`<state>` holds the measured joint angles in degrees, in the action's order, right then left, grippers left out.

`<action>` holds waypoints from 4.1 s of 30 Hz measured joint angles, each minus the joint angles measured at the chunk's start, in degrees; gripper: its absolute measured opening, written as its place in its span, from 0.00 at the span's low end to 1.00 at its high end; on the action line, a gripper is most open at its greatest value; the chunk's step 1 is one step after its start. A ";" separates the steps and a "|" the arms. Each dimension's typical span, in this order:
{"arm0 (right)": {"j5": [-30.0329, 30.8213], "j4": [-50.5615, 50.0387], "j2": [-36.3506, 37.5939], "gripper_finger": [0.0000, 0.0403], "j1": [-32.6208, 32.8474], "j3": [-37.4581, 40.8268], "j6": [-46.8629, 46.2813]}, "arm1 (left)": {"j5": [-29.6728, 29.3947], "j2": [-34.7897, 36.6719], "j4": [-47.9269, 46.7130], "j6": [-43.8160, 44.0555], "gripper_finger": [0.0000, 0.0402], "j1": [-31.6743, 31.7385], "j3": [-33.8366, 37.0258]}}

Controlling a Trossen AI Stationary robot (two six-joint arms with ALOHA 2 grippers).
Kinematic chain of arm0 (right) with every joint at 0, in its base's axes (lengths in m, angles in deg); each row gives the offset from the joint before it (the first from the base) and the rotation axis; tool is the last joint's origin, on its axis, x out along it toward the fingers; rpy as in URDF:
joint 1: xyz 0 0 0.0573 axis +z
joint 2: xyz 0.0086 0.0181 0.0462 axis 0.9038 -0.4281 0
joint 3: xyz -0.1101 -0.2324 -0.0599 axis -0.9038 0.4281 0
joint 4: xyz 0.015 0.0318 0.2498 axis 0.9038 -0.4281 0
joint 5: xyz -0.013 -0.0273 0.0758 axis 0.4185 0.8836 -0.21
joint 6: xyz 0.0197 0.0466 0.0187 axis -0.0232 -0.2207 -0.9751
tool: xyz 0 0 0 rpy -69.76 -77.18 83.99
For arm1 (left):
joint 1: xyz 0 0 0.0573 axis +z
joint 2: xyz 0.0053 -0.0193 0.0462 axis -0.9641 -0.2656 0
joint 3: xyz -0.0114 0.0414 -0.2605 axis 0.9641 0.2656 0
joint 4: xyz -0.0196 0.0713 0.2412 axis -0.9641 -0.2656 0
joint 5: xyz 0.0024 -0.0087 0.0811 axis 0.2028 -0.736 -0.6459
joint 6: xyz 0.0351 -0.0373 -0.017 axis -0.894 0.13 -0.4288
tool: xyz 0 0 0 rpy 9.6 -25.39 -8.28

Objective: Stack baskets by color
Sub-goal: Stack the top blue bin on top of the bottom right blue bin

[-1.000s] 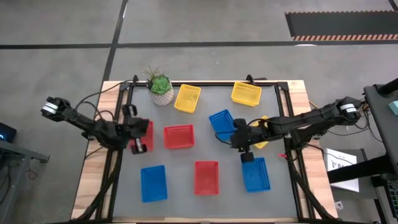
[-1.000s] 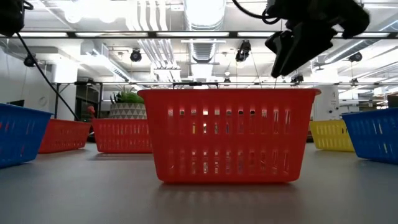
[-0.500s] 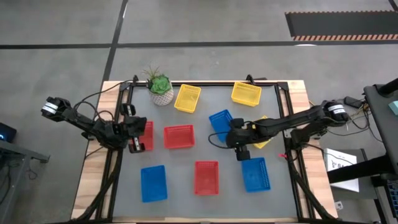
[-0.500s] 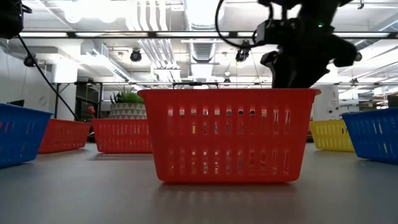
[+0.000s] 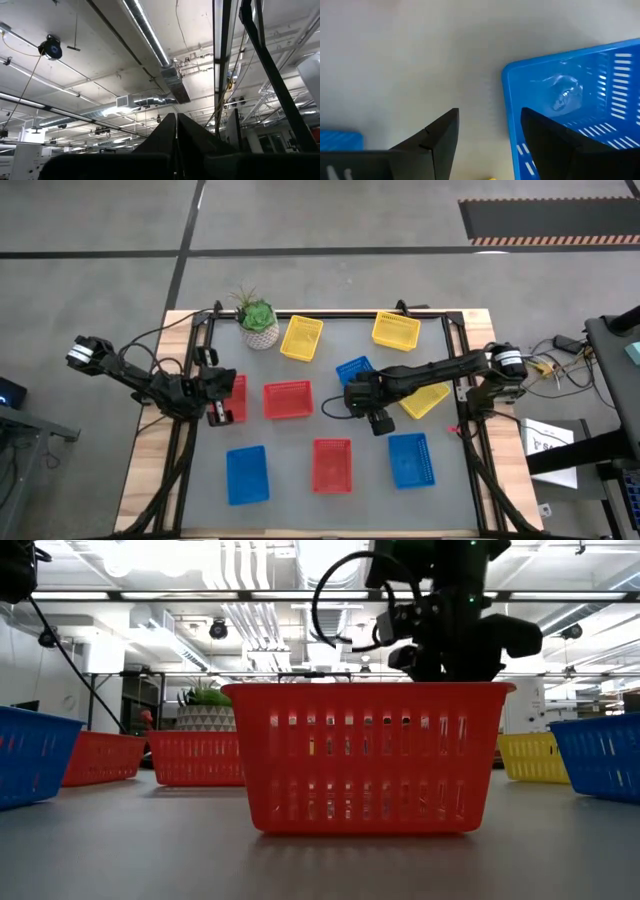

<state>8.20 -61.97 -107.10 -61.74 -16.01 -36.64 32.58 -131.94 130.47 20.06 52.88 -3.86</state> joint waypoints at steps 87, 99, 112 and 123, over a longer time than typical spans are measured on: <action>9.51 -29.31 -4.61 0.02 32.78 -30.48 -38.10 | 0.02 -0.02 -0.45 0.04 0.00 0.00 0.37; 7.24 -32.18 -4.70 0.02 44.34 -27.73 -59.03 | 0.02 0.10 -0.45 -2.99 0.00 0.00 0.37; 6.10 -24.43 -4.81 0.02 47.13 -16.92 -63.18 | 0.02 0.09 -0.41 -3.04 0.00 0.00 0.37; 6.08 -21.68 -4.81 0.02 47.19 -12.81 -60.76 | 0.02 0.09 -0.42 -3.04 0.00 0.00 0.37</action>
<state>14.28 -83.65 -111.91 -14.55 -28.82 -97.40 32.60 -131.85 130.05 17.03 52.88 -3.49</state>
